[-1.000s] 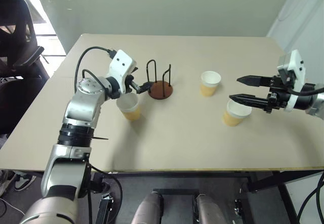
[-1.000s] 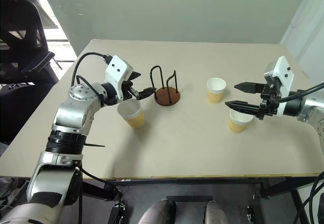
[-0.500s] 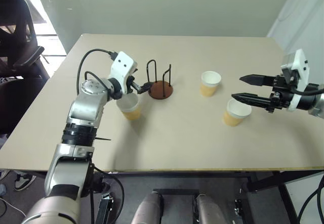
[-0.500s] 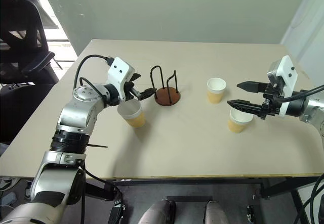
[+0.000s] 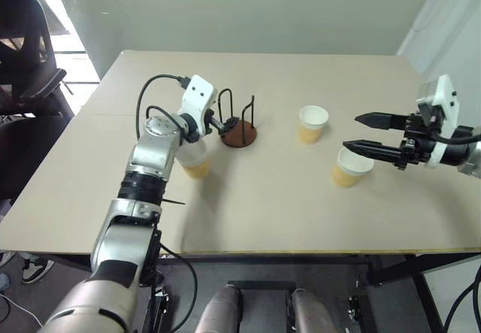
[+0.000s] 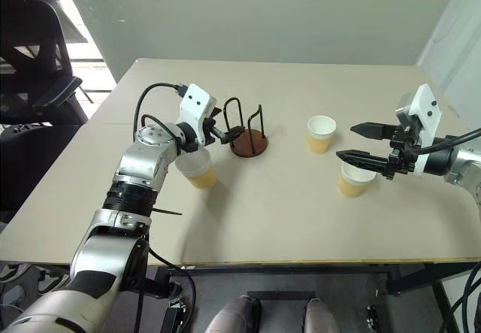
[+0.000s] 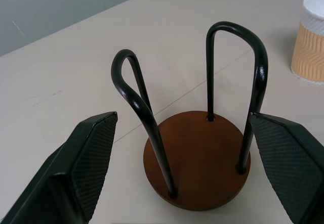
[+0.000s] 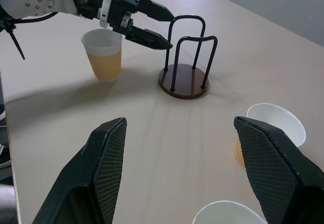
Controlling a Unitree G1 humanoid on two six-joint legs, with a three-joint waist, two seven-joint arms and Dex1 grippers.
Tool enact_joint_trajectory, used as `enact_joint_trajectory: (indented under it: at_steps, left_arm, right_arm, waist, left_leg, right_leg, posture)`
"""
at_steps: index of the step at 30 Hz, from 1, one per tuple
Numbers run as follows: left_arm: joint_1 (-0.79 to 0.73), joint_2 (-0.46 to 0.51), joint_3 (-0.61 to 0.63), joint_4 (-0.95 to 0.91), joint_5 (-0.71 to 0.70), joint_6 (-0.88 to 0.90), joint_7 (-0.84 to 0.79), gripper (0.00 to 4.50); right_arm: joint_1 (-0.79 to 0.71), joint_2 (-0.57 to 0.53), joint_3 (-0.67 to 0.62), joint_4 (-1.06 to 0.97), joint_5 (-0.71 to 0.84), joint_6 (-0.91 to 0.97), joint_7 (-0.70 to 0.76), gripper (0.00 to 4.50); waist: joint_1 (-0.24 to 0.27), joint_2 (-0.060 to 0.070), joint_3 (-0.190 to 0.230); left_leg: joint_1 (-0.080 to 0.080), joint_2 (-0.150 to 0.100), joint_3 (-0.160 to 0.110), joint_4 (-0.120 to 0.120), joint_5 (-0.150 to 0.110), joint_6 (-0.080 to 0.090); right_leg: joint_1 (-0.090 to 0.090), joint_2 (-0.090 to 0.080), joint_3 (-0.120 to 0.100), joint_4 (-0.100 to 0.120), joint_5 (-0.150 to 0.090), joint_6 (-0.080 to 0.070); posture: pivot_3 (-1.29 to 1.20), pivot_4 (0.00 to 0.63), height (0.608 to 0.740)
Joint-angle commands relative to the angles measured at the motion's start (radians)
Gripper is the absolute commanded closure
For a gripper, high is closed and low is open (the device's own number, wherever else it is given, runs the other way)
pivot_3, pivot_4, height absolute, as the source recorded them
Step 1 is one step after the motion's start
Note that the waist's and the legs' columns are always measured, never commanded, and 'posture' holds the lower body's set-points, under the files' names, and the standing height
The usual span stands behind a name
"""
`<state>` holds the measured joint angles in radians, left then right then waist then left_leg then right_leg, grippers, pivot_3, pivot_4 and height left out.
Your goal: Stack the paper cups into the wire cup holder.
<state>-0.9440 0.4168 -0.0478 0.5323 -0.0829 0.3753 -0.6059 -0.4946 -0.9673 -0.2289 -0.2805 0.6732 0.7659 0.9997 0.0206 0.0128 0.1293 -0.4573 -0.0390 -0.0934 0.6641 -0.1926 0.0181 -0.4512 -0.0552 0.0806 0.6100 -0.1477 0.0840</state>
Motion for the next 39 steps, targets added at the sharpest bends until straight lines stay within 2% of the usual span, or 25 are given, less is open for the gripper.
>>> enact_joint_trajectory:
  at_steps: [1,14,17,28,39]
  left_arm:
    - [-0.041,-0.002,0.018,0.028,0.008,-0.038,0.017,0.03]
    - [-0.088,-0.025,0.015,0.234,0.039,-0.147,0.071,0.03]
    - [-0.099,-0.037,0.017,0.287,0.045,-0.177,0.077,0.6]
    - [-0.121,-0.085,0.015,0.394,0.049,-0.253,0.028,4.48]
    - [-0.13,-0.082,0.03,0.391,0.039,-0.259,-0.003,4.48]
  right_arm:
    - [-0.002,-0.021,-0.053,-0.029,0.02,0.002,-0.012,1.07]
    - [0.023,-0.022,-0.079,-0.049,0.034,0.014,-0.026,1.07]
    - [0.029,-0.022,-0.088,-0.055,0.037,0.018,-0.033,1.07]
    - [0.046,-0.023,-0.107,-0.084,0.057,0.03,-0.057,1.07]
    - [0.049,-0.034,-0.109,-0.08,0.061,0.028,-0.063,1.07]
  waist:
    - [0.0,0.0,0.0]
    - [0.001,0.0,0.0]
    - [0.001,0.0,0.0]
    - [0.001,0.0,0.0]
    - [0.002,0.0,0.0]
  left_leg:
    - [0.0,0.0,0.0,0.0,0.0,0.0]
    - [0.0,0.0,0.0,0.0,0.0,0.001]
    - [0.0,0.0,0.001,0.0,0.001,0.001]
    - [0.003,-0.001,0.002,0.0,0.001,0.001]
    - [0.003,-0.001,0.002,0.001,0.001,0.002]
  right_leg:
    - [0.0,0.0,0.0,0.0,0.0,0.0]
    - [0.0,0.0,0.0,0.0,0.0,0.001]
    - [0.0,0.0,0.0,0.0,0.0,0.001]
    - [0.003,0.0,0.0,0.0,0.0,0.003]
    - [0.004,0.0,0.001,0.0,0.0,0.003]
  posture:
    - [0.0,0.15,0.74]
    - [0.0,0.15,0.74]
    - [0.0,0.15,0.74]
    - [0.0,0.15,0.74]
    - [0.0,0.15,0.74]
